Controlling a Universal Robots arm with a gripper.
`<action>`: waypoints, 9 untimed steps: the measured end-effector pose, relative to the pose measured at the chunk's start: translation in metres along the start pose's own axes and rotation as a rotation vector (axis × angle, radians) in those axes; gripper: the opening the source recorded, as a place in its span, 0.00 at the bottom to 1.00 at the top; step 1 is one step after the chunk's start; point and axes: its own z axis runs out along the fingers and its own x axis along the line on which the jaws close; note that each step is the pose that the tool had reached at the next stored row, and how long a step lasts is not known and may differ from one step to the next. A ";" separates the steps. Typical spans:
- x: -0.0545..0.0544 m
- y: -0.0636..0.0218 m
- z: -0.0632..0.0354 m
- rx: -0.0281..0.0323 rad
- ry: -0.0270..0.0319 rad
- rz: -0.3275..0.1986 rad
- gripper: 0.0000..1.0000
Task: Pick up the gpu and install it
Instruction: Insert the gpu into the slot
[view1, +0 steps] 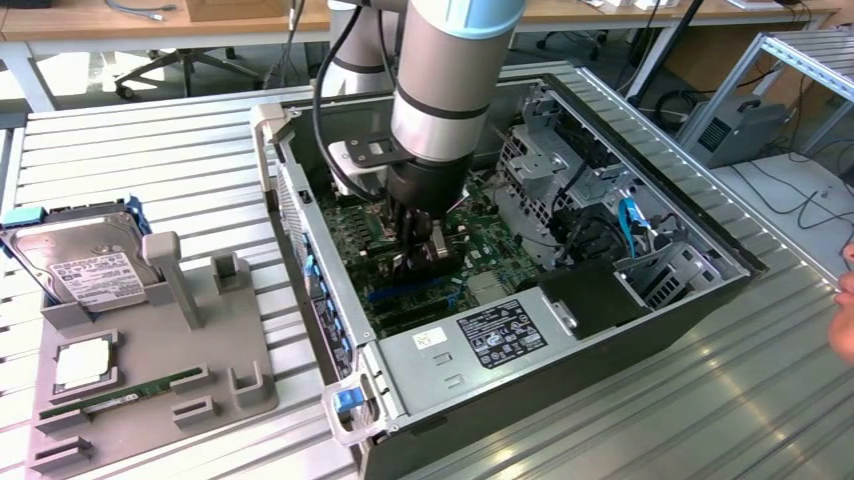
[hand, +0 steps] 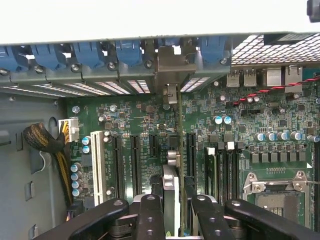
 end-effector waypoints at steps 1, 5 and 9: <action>0.000 0.0000 0.0000 0.0000 0.0000 0.000 0.27; -0.001 0.0000 0.0001 0.0001 -0.0001 -0.002 0.27; -0.002 0.0001 0.0000 0.0001 0.0001 -0.005 0.27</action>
